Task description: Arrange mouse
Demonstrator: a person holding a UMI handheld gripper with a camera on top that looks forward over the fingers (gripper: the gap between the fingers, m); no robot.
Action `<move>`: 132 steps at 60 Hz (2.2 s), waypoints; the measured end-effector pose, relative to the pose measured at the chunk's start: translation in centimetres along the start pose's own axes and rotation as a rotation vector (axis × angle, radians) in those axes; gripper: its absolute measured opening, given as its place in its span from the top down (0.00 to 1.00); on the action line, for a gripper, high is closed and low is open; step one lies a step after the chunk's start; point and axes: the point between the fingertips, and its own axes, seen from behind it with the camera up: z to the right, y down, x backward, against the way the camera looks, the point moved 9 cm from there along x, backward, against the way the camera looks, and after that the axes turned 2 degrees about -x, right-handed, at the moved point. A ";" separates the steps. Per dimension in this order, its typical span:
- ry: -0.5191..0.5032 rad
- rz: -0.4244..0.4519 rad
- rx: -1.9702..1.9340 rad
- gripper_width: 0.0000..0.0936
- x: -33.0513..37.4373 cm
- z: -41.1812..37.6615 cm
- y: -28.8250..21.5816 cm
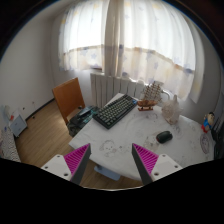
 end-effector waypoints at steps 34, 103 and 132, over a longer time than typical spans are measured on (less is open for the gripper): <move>0.329 -0.013 -0.235 0.09 -1.6 14.6 5.3; 0.303 0.025 -0.317 0.08 -27.5 29.5 4.0; 0.242 0.023 -0.260 0.16 -31.5 29.9 0.8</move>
